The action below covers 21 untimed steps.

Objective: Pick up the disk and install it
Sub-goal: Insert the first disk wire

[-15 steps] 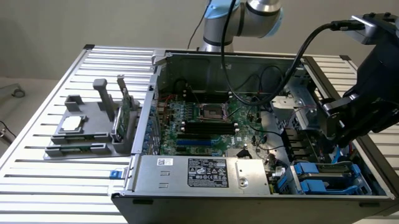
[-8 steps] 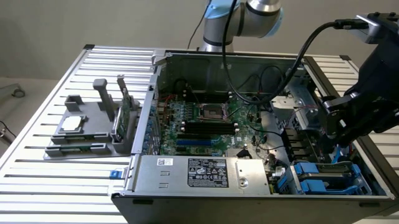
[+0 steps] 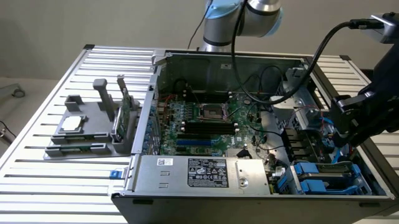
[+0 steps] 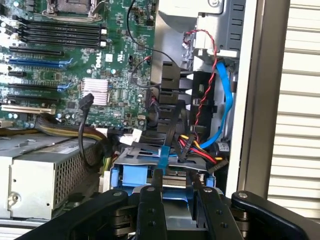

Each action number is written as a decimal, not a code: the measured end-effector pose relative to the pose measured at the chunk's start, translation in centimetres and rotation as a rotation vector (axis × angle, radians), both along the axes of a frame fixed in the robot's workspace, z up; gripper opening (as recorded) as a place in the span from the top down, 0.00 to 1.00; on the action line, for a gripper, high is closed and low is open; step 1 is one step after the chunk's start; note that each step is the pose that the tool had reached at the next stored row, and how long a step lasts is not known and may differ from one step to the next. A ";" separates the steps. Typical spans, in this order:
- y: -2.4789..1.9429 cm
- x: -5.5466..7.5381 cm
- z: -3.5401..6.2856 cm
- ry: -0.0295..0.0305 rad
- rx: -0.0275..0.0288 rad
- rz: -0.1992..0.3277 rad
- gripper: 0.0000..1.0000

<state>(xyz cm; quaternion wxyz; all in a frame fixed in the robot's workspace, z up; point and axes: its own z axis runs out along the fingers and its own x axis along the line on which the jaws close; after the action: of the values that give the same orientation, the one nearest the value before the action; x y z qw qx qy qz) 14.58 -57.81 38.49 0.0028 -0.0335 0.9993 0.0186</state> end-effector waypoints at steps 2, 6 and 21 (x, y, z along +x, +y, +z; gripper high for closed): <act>0.00 0.3 0.00 0.0000 0.0001 -0.006 0.67; 0.00 0.3 -0.18 0.0000 0.0045 -0.057 0.67; 0.03 0.2 -1.80 -0.0038 0.0053 -0.256 0.67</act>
<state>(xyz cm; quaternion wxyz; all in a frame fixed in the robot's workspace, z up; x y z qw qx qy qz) 14.75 -57.78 36.70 0.0071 0.0946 0.9953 0.0207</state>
